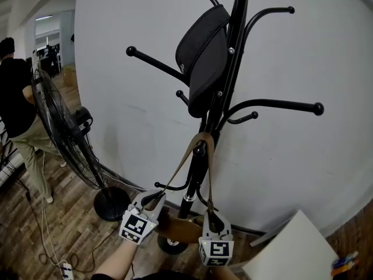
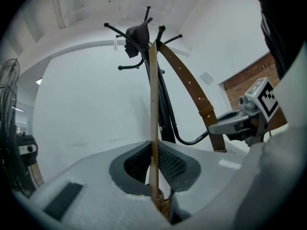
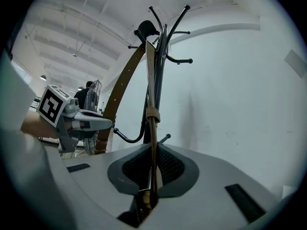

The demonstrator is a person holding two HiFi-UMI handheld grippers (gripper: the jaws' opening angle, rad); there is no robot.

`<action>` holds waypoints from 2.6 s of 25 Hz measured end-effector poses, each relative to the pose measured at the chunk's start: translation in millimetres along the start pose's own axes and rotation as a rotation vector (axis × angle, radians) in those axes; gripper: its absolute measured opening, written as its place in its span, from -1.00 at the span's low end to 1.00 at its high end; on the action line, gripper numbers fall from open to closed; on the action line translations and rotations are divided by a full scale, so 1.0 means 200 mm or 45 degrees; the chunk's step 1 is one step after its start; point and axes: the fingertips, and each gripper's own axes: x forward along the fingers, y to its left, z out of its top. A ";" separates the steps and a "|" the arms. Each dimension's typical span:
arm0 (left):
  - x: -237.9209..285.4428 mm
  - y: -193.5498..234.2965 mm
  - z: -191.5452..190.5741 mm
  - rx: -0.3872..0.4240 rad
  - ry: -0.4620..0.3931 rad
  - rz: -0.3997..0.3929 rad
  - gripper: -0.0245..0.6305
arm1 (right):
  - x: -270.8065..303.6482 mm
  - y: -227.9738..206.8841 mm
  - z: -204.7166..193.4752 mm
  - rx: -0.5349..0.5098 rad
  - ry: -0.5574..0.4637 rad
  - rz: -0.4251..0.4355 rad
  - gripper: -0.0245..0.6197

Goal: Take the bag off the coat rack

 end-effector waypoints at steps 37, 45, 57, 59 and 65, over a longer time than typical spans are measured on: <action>-0.17 0.00 0.08 -0.246 0.069 -0.050 -0.89 | -0.11 0.00 0.08 0.120 0.022 -0.008 -0.85; -0.22 -0.02 0.14 -0.238 0.054 -0.071 -0.89 | -0.17 0.01 0.14 0.119 -0.003 -0.032 -0.85; -0.28 -0.03 0.19 -0.226 0.051 -0.085 -0.88 | -0.25 0.02 0.18 0.141 -0.017 -0.052 -0.85; -0.29 -0.04 0.20 -0.227 0.046 -0.088 -0.88 | -0.26 0.03 0.19 0.139 -0.019 -0.056 -0.85; -0.32 -0.04 0.23 -0.226 0.021 -0.091 -0.88 | -0.31 0.04 0.23 0.143 -0.042 -0.066 -0.85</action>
